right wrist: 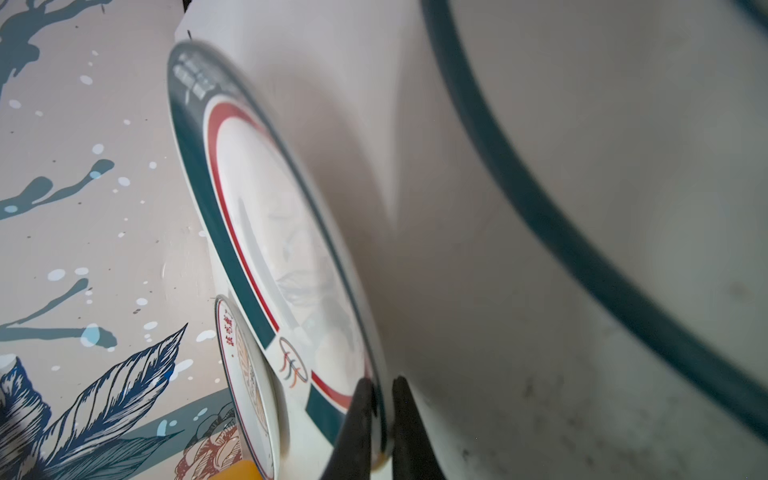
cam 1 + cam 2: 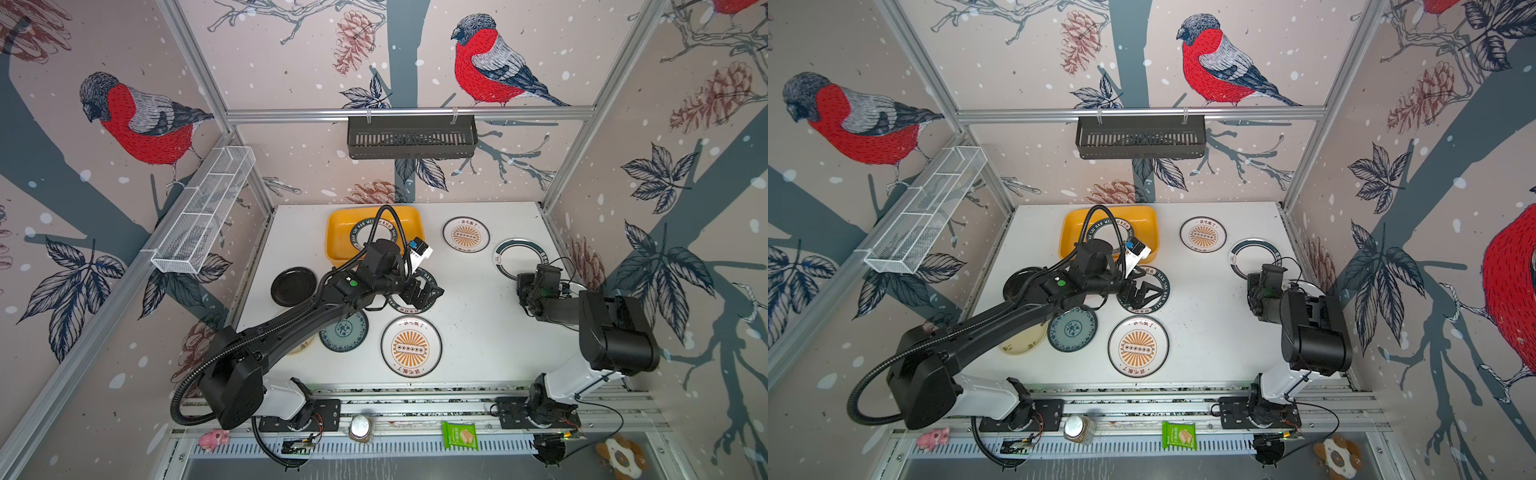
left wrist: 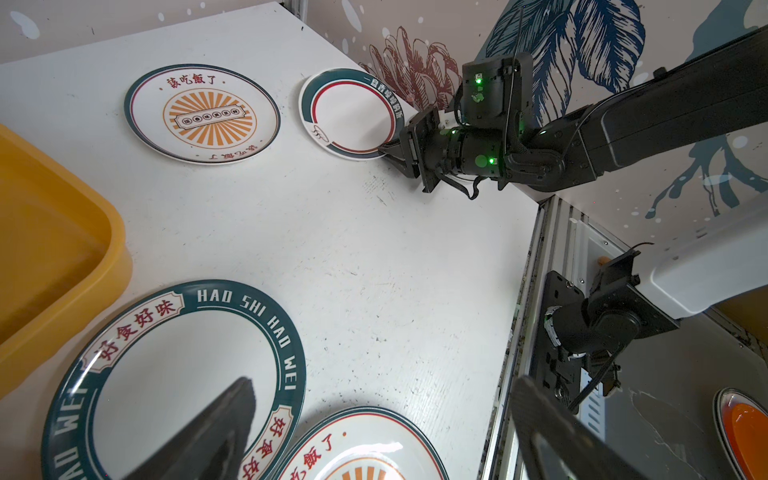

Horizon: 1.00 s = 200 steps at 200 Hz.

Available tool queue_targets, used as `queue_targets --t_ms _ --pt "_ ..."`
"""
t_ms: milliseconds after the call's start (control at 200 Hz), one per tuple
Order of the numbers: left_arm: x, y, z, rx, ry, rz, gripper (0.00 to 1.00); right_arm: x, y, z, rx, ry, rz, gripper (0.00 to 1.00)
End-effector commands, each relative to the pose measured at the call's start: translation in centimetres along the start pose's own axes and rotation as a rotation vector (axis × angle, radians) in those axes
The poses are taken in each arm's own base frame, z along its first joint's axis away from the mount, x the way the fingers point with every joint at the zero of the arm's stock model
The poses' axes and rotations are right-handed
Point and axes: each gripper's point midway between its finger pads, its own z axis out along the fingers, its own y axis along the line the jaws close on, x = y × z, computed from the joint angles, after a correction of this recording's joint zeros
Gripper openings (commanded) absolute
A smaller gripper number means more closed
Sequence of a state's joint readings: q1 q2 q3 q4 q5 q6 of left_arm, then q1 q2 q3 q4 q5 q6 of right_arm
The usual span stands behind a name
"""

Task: Place the plates into the plastic bin on the countertop
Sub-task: 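Grip the red-and-green-rimmed plate with the right gripper and lift it upright, then carry the plate toward the left gripper and grasp it with the left gripper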

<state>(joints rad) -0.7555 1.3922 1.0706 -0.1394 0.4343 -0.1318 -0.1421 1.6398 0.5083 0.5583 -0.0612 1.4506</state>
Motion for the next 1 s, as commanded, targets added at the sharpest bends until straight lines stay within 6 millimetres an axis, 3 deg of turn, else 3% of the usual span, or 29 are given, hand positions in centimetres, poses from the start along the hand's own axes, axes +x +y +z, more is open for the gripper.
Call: queue_targets --t_ms 0,265,500,660,751,841,936,996 --pt "-0.4 0.0 -0.1 -0.006 -0.010 0.006 0.96 0.3 -1.4 -0.1 0.051 -0.001 -0.001 0.04" --pt "-0.6 0.5 -0.2 -0.035 -0.008 0.007 0.96 1.0 0.7 -1.0 -0.015 0.027 -0.056 0.01" --pt "-1.2 0.4 -0.7 -0.042 -0.017 -0.001 0.96 3.0 4.5 -4.7 -0.184 0.074 -0.082 0.01" --pt "-1.5 0.1 -0.8 -0.023 -0.024 -0.026 0.96 7.4 8.1 -8.0 -0.316 0.196 -0.210 0.01" --pt "-1.9 0.3 -1.0 -0.029 -0.029 -0.038 0.96 9.8 10.4 -10.9 -0.398 0.236 -0.292 0.01" --pt "-2.5 2.2 -1.6 -0.070 -0.050 -0.094 0.96 11.9 12.2 -13.8 -0.457 0.258 -0.380 0.01" --pt "-3.3 4.8 -2.7 -0.056 -0.088 -0.215 0.96 14.2 13.3 -16.5 -0.518 0.298 -0.439 0.01" --pt "-3.9 5.4 -3.4 0.000 -0.114 -0.263 0.95 15.5 13.5 -17.8 -0.542 0.314 -0.468 0.01"
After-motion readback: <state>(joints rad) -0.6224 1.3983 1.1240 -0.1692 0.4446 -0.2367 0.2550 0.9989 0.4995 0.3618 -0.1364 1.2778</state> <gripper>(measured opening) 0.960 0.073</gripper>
